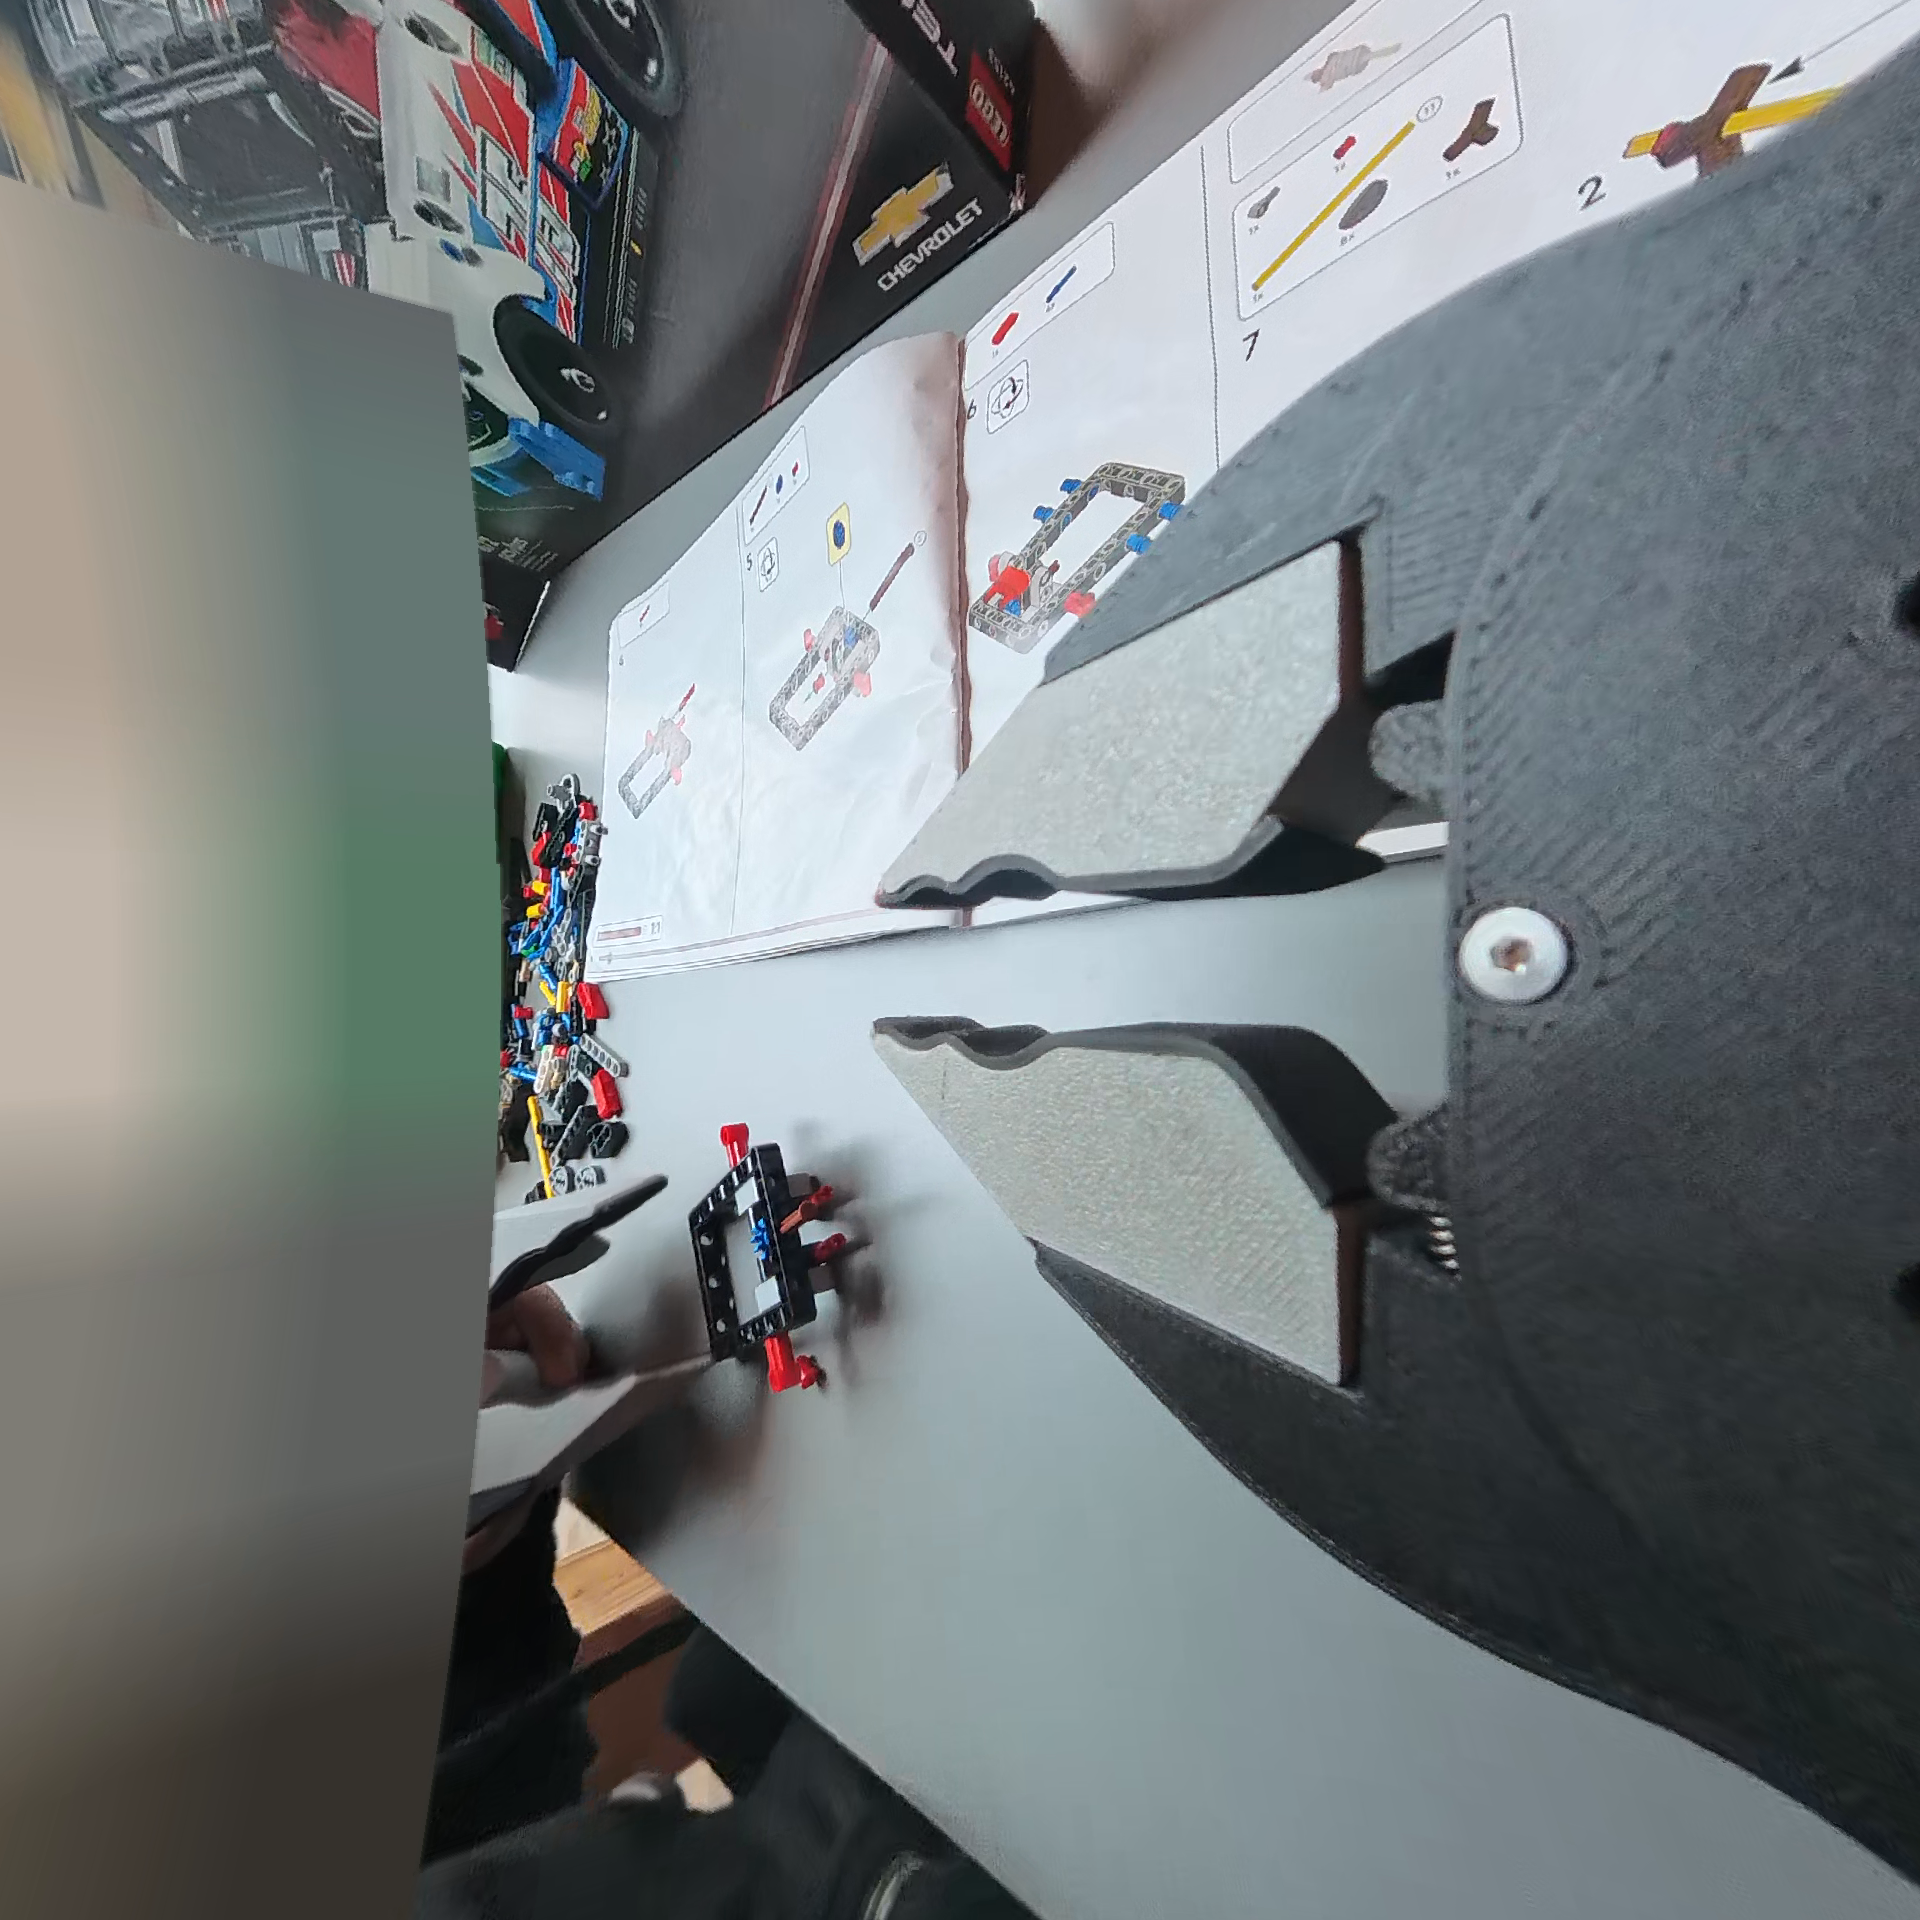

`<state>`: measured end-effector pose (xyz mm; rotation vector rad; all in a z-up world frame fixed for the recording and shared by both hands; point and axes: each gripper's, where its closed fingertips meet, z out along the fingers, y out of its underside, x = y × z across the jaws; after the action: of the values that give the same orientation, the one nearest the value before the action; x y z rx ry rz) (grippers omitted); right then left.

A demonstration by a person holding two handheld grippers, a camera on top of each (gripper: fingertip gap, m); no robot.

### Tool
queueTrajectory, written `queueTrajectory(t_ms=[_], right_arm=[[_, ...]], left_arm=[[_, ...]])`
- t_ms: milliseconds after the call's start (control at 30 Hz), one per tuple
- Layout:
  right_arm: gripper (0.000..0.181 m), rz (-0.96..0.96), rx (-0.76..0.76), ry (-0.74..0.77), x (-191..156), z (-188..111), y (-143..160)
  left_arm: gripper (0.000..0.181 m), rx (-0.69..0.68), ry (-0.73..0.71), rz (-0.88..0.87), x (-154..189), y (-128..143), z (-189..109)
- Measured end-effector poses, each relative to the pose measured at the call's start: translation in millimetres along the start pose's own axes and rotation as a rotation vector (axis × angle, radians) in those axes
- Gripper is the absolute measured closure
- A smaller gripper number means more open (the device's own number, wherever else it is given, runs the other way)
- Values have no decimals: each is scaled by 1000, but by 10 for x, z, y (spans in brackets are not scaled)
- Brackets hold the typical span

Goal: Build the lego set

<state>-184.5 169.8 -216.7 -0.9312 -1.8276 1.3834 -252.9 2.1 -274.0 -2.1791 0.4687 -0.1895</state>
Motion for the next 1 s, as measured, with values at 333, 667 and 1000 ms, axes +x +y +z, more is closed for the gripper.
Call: queueTrajectory(t_ms=[333, 667, 1000], right_arm=[[165, -89, -85, 91, -40, 70, 93], [161, 9, -84, -4, -694, 427, -38], [159, 11, -143, -36, -818, 604, 3]], left_arm=[[108, -88, -11, -46, -31, 114, 73], [101, -118, -20, -67, 17, 115, 148], [114, -114, -47, -85, 70, 63, 200]])
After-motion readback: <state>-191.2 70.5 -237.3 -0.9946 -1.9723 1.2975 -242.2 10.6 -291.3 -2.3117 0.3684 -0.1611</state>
